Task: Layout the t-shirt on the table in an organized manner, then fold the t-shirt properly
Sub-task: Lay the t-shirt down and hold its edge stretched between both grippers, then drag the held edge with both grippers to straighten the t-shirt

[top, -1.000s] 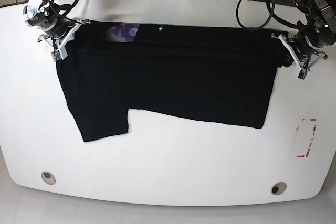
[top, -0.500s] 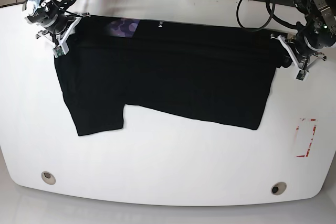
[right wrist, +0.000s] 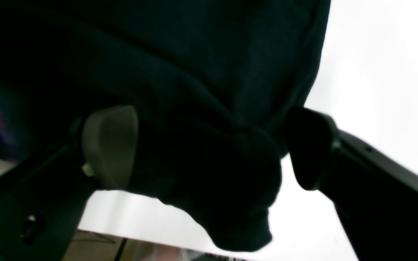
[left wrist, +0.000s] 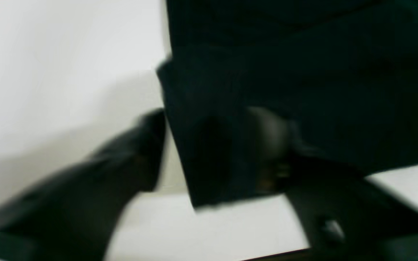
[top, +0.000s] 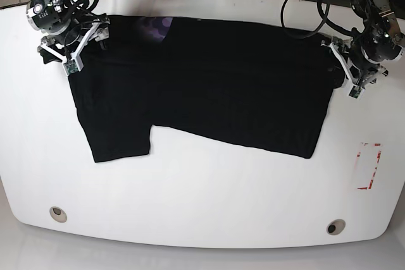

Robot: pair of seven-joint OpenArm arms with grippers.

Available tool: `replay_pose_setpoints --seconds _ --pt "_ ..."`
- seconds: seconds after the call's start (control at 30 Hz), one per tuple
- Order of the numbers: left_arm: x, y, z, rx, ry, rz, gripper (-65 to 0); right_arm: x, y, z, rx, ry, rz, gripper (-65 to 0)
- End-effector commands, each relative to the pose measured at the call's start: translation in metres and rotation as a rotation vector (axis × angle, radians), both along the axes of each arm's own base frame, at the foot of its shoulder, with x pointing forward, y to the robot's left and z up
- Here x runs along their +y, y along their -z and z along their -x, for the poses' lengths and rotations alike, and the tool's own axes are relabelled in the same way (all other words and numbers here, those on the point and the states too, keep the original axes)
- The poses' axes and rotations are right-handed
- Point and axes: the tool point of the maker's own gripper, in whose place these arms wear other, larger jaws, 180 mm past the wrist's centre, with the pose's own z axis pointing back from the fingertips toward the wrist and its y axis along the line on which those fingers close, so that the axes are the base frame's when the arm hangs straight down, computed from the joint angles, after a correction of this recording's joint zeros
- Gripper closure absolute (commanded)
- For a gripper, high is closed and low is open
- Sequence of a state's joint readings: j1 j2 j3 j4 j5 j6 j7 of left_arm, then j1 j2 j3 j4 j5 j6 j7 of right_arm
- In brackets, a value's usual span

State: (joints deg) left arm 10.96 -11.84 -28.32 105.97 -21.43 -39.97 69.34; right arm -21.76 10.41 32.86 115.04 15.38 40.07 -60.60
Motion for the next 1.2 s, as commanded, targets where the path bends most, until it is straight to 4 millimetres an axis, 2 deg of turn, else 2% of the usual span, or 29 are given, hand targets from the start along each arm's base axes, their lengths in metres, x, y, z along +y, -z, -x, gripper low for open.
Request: replay_pose_setpoints --seconds 0.0,0.27,0.37,0.5,0.6,0.8,0.93,1.07,1.17 --pt "0.010 -0.018 -0.010 -0.051 0.015 -0.038 -43.9 -0.005 -0.010 -0.006 -0.034 -0.008 0.020 -61.2" --pt "0.032 -0.047 -0.035 -0.125 0.020 -0.106 -45.3 -0.005 -0.013 -0.010 -0.047 -0.006 0.020 -60.4" --pt "0.036 -0.063 -0.050 -0.171 0.019 -0.122 -45.3 -0.014 -0.022 -0.019 -0.083 0.021 0.030 -60.2" --pt "0.036 -0.079 -0.066 -0.225 0.016 -0.122 -45.3 -0.022 -0.029 -0.028 -0.118 0.054 0.034 -58.3" --pt "0.030 -0.082 -0.074 -0.247 0.017 -0.103 -45.1 -0.023 -0.027 -0.031 -0.117 0.060 0.025 -54.4" --pt "-0.018 -0.062 -0.084 -0.225 0.065 -0.019 -44.4 -0.027 -0.018 -0.035 -0.100 0.079 0.004 -43.3" --pt "-0.043 -0.037 -0.083 -0.159 0.089 -0.007 -39.0 -0.030 -0.001 -0.030 -0.055 0.096 -0.025 -33.8" --pt "-0.053 -0.015 -0.080 -0.106 0.083 0.007 -36.1 -0.031 0.011 -0.034 -0.045 0.114 -0.060 -27.6" --pt "-0.057 -0.002 -0.081 -0.096 0.077 0.035 -36.0 -0.035 0.020 -0.035 -0.046 0.127 -0.088 -26.0"
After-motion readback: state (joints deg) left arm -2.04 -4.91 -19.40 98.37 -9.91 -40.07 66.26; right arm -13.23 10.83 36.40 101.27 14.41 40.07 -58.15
